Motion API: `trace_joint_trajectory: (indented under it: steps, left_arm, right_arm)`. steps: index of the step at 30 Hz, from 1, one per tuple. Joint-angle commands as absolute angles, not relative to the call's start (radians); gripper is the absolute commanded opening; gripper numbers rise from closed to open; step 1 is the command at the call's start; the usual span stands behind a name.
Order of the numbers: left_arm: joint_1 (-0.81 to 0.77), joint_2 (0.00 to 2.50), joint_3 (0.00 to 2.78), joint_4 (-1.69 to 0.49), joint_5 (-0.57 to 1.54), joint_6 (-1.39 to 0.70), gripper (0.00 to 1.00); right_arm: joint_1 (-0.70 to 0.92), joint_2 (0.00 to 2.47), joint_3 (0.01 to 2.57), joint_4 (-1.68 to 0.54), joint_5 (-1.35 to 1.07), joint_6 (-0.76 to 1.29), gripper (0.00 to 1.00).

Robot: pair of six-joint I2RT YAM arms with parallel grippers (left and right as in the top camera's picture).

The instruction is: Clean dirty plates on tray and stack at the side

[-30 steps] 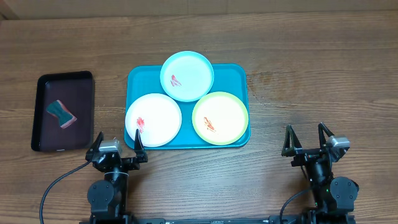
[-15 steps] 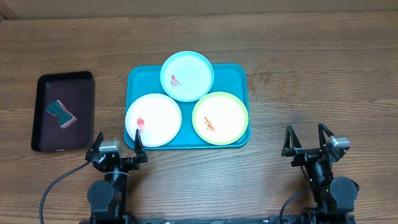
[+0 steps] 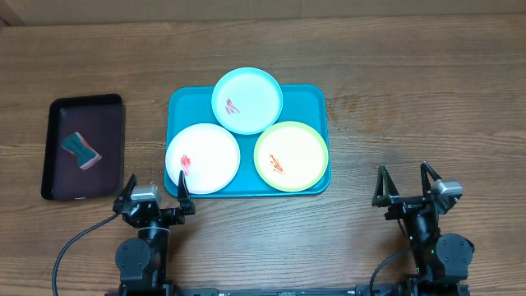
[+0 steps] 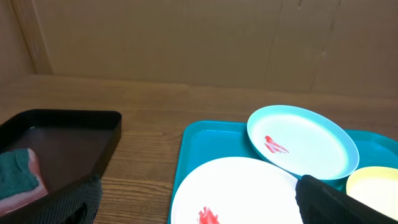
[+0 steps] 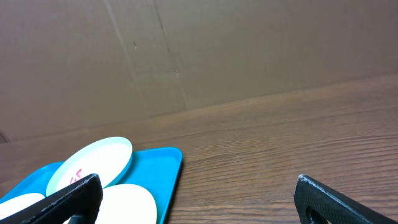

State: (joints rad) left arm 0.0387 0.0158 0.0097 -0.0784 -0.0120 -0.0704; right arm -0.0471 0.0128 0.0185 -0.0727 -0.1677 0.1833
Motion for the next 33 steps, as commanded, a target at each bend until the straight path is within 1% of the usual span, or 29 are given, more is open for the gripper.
trace_joint_trajectory:
  steps: [1, 8, 10, 12, 13, 16, 19, 21, 24, 26, 27, 28, 31, 33]
  left_arm:
    - [0.030, 0.004, 0.005, -0.076, -0.007, -0.048, 1.00]
    - [0.030, 0.004, 0.005, -0.077, -0.007, -0.048, 1.00]
    - [0.031, 0.004, 0.005, -0.069, -0.084, 0.021, 1.00]
    - [0.032, 0.004, 0.005, -0.036, -0.103, 0.017, 1.00]
    - [0.031, 0.004, 0.005, -0.028, -0.072, -0.014, 1.00]
    - [0.031, 0.004, 0.005, -0.016, 0.131, -0.179, 1.00]
    - [0.031, 0.004, 0.005, 0.042, 0.313, -0.336, 1.00]
    - [0.031, 0.004, 0.005, 0.107, 0.363, -0.394, 1.00]
    - [0.031, 0.004, 0.005, 0.345, 0.418, -0.410, 1.00]
    - [0.033, 0.004, 0.009, 0.535, 0.408, -0.382, 1.00]
    - [0.033, 0.004, 0.022, 0.596, 0.377, -0.361, 1.00]
    - [0.033, 0.004, 0.044, 0.611, 0.333, -0.348, 1.00]
    - [0.033, 0.014, 0.159, 0.497, 0.237, -0.254, 1.00]
    - [0.033, 0.065, 0.301, 0.303, 0.174, -0.120, 1.00]
  right_arm:
    - [-0.054, 0.003, 0.008, -0.069, -0.157, 0.187, 1.00]
    - [-0.054, 0.003, 0.008, -0.069, -0.157, 0.187, 1.00]
    - [-0.054, 0.003, 0.008, -0.069, -0.157, 0.187, 1.00]
    - [-0.054, 0.003, 0.008, -0.069, -0.157, 0.187, 1.00]
    - [-0.054, 0.003, 0.008, -0.069, -0.157, 0.187, 1.00]
    - [-0.054, 0.003, 0.008, -0.069, -0.157, 0.187, 1.00]
    - [-0.054, 0.003, 0.008, -0.069, -0.157, 0.187, 1.00]
    - [-0.054, 0.003, 0.008, -0.069, -0.157, 0.187, 1.00]
    - [-0.054, 0.003, 0.008, -0.069, -0.157, 0.187, 1.00]
    - [-0.054, 0.003, 0.008, -0.069, -0.157, 0.187, 1.00]
    - [-0.054, 0.003, 0.008, -0.069, -0.157, 0.187, 1.00]
    - [-0.054, 0.003, 0.008, -0.069, -0.157, 0.187, 1.00]
    - [-0.054, 0.003, 0.008, -0.069, -0.157, 0.187, 1.00]
    - [-0.054, 0.003, 0.008, -0.069, -0.157, 0.187, 1.00]
